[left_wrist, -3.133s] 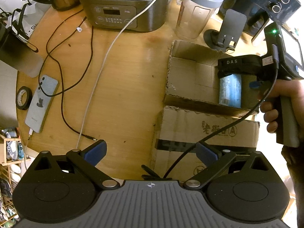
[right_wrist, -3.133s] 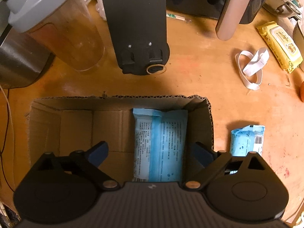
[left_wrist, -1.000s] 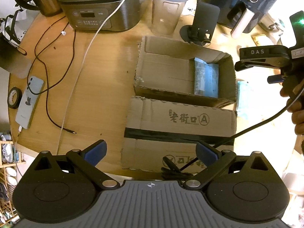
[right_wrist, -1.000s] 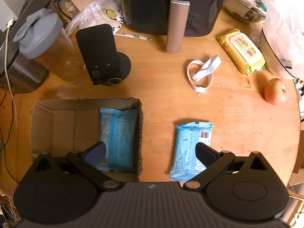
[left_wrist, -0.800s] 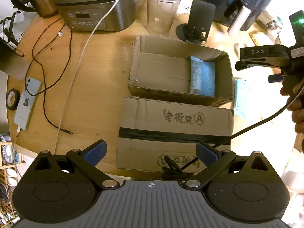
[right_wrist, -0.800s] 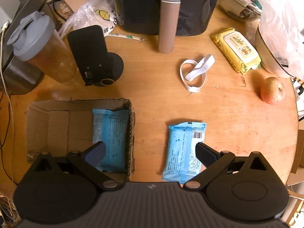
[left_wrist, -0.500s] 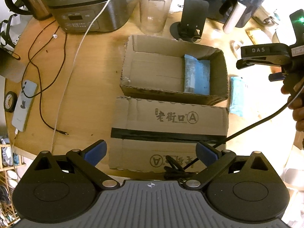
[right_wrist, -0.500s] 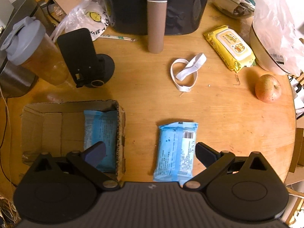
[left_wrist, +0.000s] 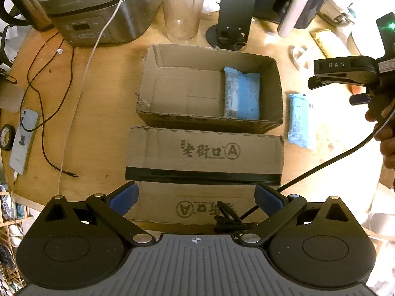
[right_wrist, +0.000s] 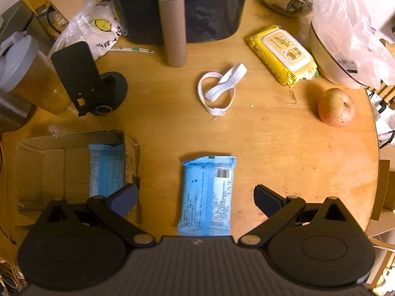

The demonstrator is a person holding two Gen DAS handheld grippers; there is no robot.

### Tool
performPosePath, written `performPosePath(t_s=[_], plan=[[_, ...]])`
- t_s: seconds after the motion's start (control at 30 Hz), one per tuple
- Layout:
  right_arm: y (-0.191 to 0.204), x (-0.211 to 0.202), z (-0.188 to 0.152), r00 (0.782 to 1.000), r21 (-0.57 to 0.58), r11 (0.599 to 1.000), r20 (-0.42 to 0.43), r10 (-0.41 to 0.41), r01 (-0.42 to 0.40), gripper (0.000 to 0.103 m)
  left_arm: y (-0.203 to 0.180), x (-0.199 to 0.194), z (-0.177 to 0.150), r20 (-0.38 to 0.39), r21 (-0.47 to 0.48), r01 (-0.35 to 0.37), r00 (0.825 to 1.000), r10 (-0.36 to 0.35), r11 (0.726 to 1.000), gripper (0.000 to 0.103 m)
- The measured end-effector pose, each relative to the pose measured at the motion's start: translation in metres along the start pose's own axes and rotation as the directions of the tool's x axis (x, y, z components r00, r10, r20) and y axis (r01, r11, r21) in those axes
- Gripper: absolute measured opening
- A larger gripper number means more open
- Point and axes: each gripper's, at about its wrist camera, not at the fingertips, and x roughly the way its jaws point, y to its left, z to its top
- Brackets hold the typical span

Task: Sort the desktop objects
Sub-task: 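Move the open right gripper back over the other light-blue packet, then lower the right gripper around the second light-blue packet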

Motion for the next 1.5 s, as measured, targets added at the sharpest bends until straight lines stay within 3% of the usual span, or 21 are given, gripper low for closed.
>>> performPosePath(t_s=[0.4,0.97,1.5], plan=[[-0.024,0.002,-0.004,1.0,0.03,1.0,-0.003,-0.01,0.01,0.103,-0.018,0.002,0.0,-0.002,0.023,0.005,1.0,-0.005,1.0,0.103],[-0.025,0.006,-0.004,1.0,0.025,1.0,-0.006,0.005,-0.005,0.103,-0.021,0.002,-0.001,-0.002,0.019,0.0,1.0,0.0,1.0,0.103],[-0.023,0.055,-0.013,0.999,0.023,0.999,-0.027,0.032,-0.031,0.103,-0.02,0.004,-0.001,-0.014,0.016,-0.004,1.0,0.004,1.0,0.103]])
